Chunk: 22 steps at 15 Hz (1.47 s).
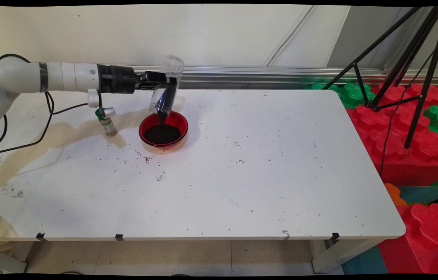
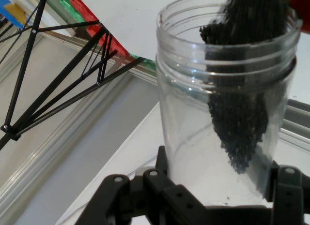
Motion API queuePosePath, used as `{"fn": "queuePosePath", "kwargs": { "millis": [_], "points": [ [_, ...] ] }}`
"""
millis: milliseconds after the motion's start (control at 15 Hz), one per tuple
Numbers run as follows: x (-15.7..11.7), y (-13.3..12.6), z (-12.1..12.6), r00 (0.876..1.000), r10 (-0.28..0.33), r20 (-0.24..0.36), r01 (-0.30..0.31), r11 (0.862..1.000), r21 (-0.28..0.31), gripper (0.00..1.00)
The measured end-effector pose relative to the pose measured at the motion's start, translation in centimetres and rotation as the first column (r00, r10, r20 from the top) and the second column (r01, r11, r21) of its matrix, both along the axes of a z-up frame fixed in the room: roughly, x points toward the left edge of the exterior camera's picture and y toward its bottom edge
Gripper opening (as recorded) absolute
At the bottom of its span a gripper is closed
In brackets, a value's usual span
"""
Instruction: Pour the black seasoning powder in the red bowl
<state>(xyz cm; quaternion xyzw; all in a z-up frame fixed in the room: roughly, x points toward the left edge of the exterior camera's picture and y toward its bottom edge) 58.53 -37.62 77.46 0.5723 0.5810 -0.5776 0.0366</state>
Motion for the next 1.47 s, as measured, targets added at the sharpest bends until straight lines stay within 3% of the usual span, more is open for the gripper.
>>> {"fn": "queuePosePath", "kwargs": {
  "millis": [733, 1467],
  "points": [
    [-0.65, -0.55, 0.0, 1.0, -0.004, 0.021, 0.005, 0.999, -0.033, 0.0],
    [-0.89, -0.69, 0.44, 0.998, -0.012, 0.06, 0.018, 0.995, -0.102, 0.0]
  ]
}}
